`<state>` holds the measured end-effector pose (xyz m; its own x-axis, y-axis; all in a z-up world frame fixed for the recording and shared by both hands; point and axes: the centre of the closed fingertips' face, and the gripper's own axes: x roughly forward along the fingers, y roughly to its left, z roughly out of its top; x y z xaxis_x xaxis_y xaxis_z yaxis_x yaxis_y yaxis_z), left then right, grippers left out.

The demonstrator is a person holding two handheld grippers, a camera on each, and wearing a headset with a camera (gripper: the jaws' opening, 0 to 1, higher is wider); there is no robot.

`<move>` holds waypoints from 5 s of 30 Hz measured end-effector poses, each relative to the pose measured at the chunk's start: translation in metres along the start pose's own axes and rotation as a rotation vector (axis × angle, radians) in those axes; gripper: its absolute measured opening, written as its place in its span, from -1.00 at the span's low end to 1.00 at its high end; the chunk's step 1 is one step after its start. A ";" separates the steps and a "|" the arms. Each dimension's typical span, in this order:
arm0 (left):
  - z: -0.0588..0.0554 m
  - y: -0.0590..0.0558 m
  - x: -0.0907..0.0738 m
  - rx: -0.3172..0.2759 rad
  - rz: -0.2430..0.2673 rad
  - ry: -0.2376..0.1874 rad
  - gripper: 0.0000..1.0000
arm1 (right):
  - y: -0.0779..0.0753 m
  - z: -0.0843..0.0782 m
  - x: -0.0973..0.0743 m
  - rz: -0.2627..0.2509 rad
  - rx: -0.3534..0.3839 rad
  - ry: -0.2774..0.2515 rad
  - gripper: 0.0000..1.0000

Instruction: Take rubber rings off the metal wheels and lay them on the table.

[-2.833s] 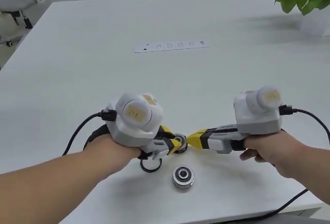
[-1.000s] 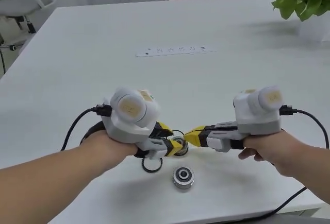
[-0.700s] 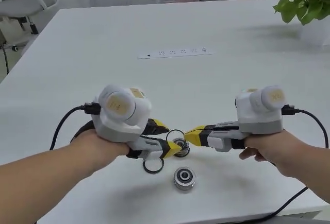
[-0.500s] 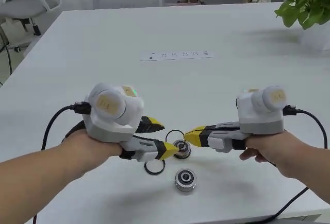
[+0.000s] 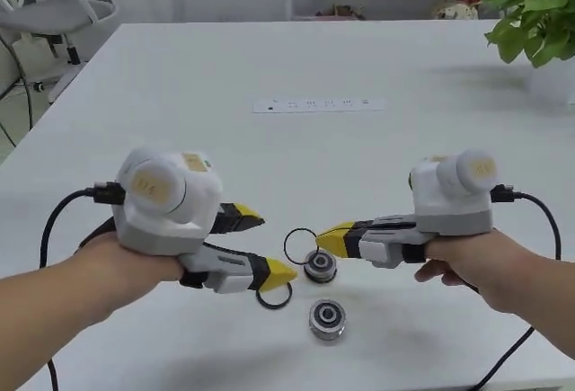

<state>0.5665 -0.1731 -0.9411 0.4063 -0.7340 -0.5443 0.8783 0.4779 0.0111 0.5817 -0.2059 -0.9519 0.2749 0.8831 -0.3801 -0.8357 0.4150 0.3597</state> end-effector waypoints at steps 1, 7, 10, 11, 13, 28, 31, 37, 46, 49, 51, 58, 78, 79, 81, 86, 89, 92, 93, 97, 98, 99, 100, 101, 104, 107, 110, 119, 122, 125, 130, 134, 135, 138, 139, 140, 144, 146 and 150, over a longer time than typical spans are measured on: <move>0.000 0.000 -0.001 -0.001 0.001 -0.001 0.09 | 0.001 0.000 0.001 0.002 -0.002 0.002 -1.00; -0.004 -0.003 -0.008 -0.004 0.004 -0.004 0.21 | 0.009 -0.002 0.007 0.021 -0.011 0.022 -1.00; -0.006 -0.003 -0.012 -0.007 0.005 -0.005 0.26 | 0.010 -0.004 0.009 0.030 -0.011 0.033 -1.00; -0.007 -0.003 -0.013 -0.008 0.006 -0.004 0.28 | 0.010 -0.005 0.010 0.032 -0.011 0.036 -1.00; -0.009 -0.003 -0.015 -0.013 0.007 0.000 0.30 | 0.012 -0.006 0.012 0.036 -0.012 0.043 -1.00; -0.028 -0.001 -0.027 -0.036 0.018 0.018 0.57 | 0.016 -0.024 0.029 0.062 0.006 0.122 -1.00; -0.029 -0.002 -0.029 -0.033 0.022 0.021 0.60 | 0.015 -0.028 0.031 0.065 0.014 0.138 -1.00; -0.033 -0.002 -0.030 -0.036 0.023 0.028 0.65 | 0.017 -0.035 0.035 0.071 0.021 0.162 -1.00; -0.037 -0.002 -0.031 -0.041 0.029 0.036 0.67 | 0.015 -0.043 0.038 0.062 0.025 0.193 -1.00; -0.038 -0.002 -0.031 -0.044 0.030 0.038 0.67 | 0.013 -0.045 0.040 0.056 0.022 0.200 -1.00; -0.039 -0.001 -0.031 -0.046 0.031 0.040 0.67 | 0.012 -0.047 0.041 0.048 0.023 0.207 -1.00; -0.040 -0.001 -0.030 -0.050 0.032 0.046 0.66 | 0.009 -0.051 0.041 0.033 0.022 0.222 -1.00; -0.045 -0.003 -0.028 -0.057 0.017 0.078 0.64 | 0.012 -0.054 0.037 0.039 0.018 0.237 -0.65; -0.045 -0.003 -0.028 -0.057 0.017 0.080 0.64 | 0.013 -0.053 0.036 0.042 0.016 0.237 -0.63; -0.045 -0.002 -0.027 -0.057 0.016 0.083 0.64 | 0.015 -0.052 0.036 0.046 0.007 0.236 -0.59; -0.046 -0.003 -0.027 -0.058 0.013 0.090 0.64 | 0.018 -0.048 0.035 0.056 -0.006 0.228 -0.51; -0.045 -0.003 -0.027 -0.058 0.010 0.092 0.64 | 0.021 -0.045 0.034 0.060 -0.015 0.222 -0.47; -0.043 -0.003 -0.026 -0.060 0.009 0.089 0.63 | 0.021 -0.039 0.032 0.060 -0.016 0.204 -0.45; -0.043 -0.003 -0.026 -0.060 0.008 0.088 0.63 | 0.021 -0.038 0.031 0.059 -0.015 0.200 -0.44; -0.040 -0.002 -0.026 -0.060 0.007 0.085 0.63 | 0.019 -0.033 0.026 0.054 -0.022 0.186 -0.41; -0.039 -0.002 -0.025 -0.060 0.007 0.085 0.63 | 0.017 -0.031 0.024 0.050 -0.020 0.180 -0.41; -0.038 -0.001 -0.025 -0.059 0.008 0.085 0.62 | 0.017 -0.030 0.023 0.048 -0.019 0.176 -0.40; -0.038 -0.001 -0.025 -0.056 0.010 0.083 0.62 | 0.016 -0.029 0.022 0.044 -0.019 0.170 -0.40; -0.036 0.000 -0.025 -0.054 0.011 0.082 0.62 | 0.014 -0.027 0.019 0.038 -0.018 0.163 -0.39; -0.035 0.001 -0.024 -0.057 0.011 0.082 0.61 | 0.009 -0.024 0.014 0.026 -0.017 0.146 -0.39; -0.034 0.002 -0.022 -0.057 0.011 0.082 0.61 | 0.003 -0.021 0.008 0.010 -0.011 0.132 -0.38; -0.032 0.002 -0.020 -0.054 0.009 0.082 0.59 | -0.001 -0.020 0.004 0.002 -0.007 0.122 -0.36; -0.021 0.006 -0.012 -0.036 0.012 0.073 0.53 | -0.013 -0.019 -0.011 -0.030 -0.003 0.099 -0.33; -0.019 0.007 -0.009 -0.043 0.010 0.071 0.53 | -0.017 -0.020 -0.015 -0.041 -0.005 0.095 -0.32; -0.018 0.008 -0.004 -0.042 0.008 0.076 0.52 | -0.022 -0.022 -0.019 -0.052 -0.006 0.094 -0.32; -0.017 0.008 0.003 -0.044 -0.001 0.080 0.47 | -0.026 -0.027 -0.023 -0.063 -0.014 0.099 -0.32; -0.015 0.008 0.009 -0.040 -0.008 0.082 0.44 | -0.030 -0.031 -0.024 -0.068 -0.026 0.103 -0.32; -0.015 0.008 0.010 -0.038 -0.009 0.083 0.43 | -0.031 -0.032 -0.025 -0.069 -0.031 0.106 -0.32; -0.013 0.008 0.014 -0.033 -0.017 0.083 0.39 | -0.034 -0.035 -0.025 -0.070 -0.044 0.111 -0.32; -0.013 0.010 0.016 -0.031 -0.018 0.082 0.38 | -0.035 -0.036 -0.025 -0.069 -0.047 0.112 -0.32; -0.012 0.010 0.017 -0.029 -0.019 0.082 0.36 | -0.035 -0.037 -0.025 -0.069 -0.050 0.114 -0.33; -0.011 0.012 0.023 -0.027 -0.027 0.084 0.28 | -0.037 -0.041 -0.023 -0.066 -0.063 0.121 -0.34; -0.010 0.013 0.026 -0.028 -0.031 0.084 0.25 | -0.038 -0.044 -0.022 -0.063 -0.073 0.125 -0.36; -0.010 0.012 0.030 -0.026 -0.038 0.085 0.20 | -0.039 -0.047 -0.020 -0.058 -0.078 0.132 -0.38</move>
<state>0.5871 -0.1846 -0.9662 0.3487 -0.7090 -0.6130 0.8854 0.4636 -0.0326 0.5863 -0.2499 -0.9979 0.2636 0.8197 -0.5085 -0.8561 0.4418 0.2683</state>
